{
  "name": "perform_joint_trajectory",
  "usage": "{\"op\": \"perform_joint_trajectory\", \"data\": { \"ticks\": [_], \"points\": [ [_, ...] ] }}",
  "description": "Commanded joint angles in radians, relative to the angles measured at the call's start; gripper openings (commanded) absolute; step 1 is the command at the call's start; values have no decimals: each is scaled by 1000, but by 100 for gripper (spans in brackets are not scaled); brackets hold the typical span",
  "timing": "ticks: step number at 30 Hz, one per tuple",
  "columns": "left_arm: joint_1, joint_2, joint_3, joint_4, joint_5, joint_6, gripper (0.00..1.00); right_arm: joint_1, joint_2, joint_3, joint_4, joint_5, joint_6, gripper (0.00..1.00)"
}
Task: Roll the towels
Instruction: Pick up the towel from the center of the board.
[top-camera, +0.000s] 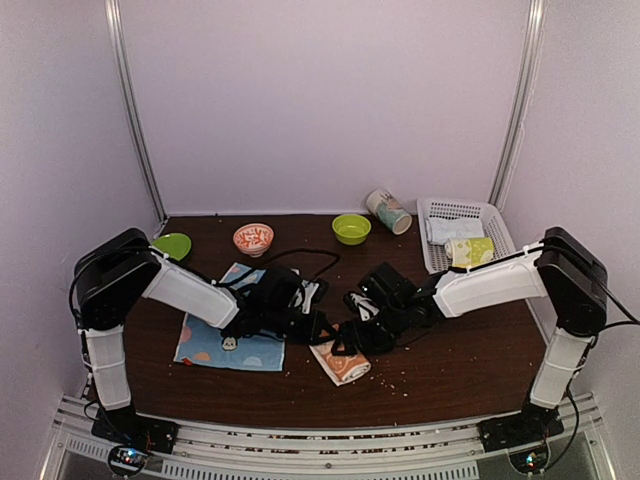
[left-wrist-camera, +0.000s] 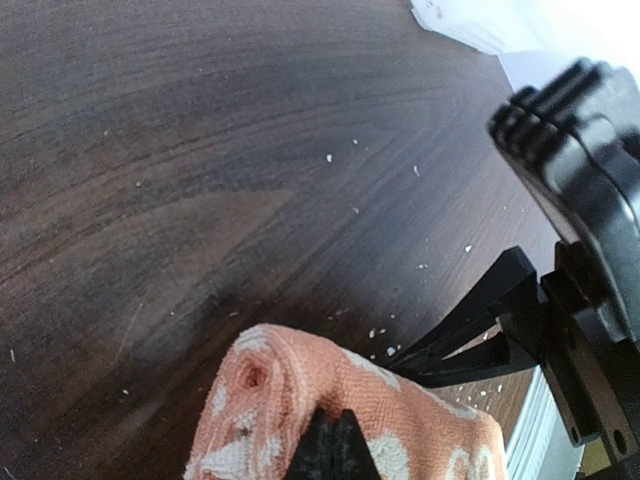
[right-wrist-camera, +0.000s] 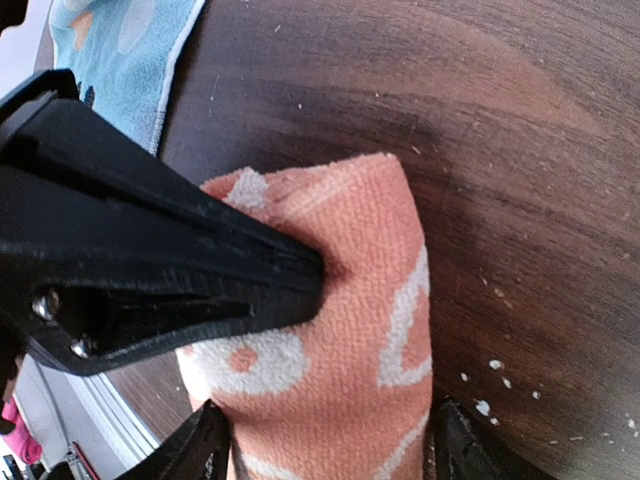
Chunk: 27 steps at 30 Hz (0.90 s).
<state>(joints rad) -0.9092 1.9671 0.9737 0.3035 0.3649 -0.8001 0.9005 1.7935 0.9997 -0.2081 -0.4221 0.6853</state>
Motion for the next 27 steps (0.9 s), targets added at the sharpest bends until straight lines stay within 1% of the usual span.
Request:
{"op": "perform_joint_trajectory", "data": {
  "ticks": [1, 5, 8, 11, 16, 18, 20, 23, 27],
  "points": [
    [3, 34, -53, -148, -16, -4, 0, -2, 60, 11, 1, -15, 11, 68],
    [3, 28, -56, -150, -18, -5, 0, 6, 89, 19, -26, -8, 6, 60],
    [2, 27, -54, -157, -21, -1, 0, 28, 114, 30, -52, -2, 1, 59],
    [3, 26, -48, -161, -23, 1, 0, 58, 143, 48, -86, 9, -5, 61],
    [2, 29, -46, -164, -23, 2, 0, 96, 170, 61, -98, 25, 10, 73],
    [3, 30, -49, -164, -21, 2, 0, 97, 164, 63, -96, 34, 13, 73],
    [3, 30, -49, -164, -21, 2, 0, 100, 169, 77, -119, 47, 9, 66],
    [3, 29, -46, -167, -18, 5, 0, 108, 187, 96, -152, 65, -1, 51],
    [3, 26, -46, -167, -20, 7, 0, 119, 204, 88, -148, 76, 16, 32]
  ]
}}
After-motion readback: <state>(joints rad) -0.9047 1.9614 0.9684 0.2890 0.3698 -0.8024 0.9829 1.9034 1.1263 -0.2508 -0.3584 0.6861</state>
